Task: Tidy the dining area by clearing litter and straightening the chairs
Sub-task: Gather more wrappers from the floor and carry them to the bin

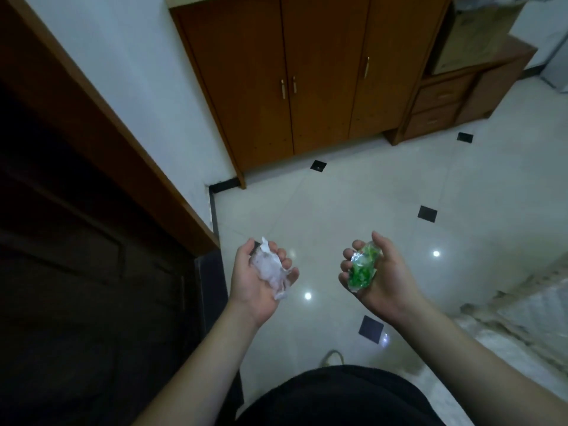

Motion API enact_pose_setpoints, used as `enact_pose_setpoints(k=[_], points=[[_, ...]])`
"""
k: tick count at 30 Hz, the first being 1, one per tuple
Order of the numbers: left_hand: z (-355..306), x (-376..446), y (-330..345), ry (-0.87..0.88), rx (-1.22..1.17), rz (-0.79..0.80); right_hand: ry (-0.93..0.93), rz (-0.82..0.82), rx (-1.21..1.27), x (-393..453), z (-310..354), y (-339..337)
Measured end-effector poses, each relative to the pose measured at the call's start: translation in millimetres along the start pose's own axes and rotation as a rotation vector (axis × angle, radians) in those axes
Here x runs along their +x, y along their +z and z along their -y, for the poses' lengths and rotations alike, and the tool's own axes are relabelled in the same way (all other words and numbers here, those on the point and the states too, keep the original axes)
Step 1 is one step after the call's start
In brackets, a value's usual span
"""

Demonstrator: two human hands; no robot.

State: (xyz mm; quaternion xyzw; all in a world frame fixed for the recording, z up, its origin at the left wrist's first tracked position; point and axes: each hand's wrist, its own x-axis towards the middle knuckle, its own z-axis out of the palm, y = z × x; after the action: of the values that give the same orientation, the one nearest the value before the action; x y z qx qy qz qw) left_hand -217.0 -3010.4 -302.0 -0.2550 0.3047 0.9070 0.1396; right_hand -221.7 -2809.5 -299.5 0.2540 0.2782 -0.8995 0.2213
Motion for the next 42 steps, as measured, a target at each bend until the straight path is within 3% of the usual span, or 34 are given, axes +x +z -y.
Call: enact_pose_setpoints(k=[8,14,22,34,42], points=[[-43,106,59,-0.016,-0.037,0.059,-0.040,-0.034,0.053,80,67,41],[-71,200,102,-0.097,0.112,0.122,-0.148,-0.067,0.069,147,128,64],[-81,317,194,-0.328,0.283,0.282,-0.382,-0.214,0.243,192,212,57],[44,397,345,-0.596,0.577,0.524,-0.764,-0.377,0.599,166,323,-55],[153,429,445,-0.670,0.726,0.508,-0.829,-0.385,0.732,142,418,-130]])
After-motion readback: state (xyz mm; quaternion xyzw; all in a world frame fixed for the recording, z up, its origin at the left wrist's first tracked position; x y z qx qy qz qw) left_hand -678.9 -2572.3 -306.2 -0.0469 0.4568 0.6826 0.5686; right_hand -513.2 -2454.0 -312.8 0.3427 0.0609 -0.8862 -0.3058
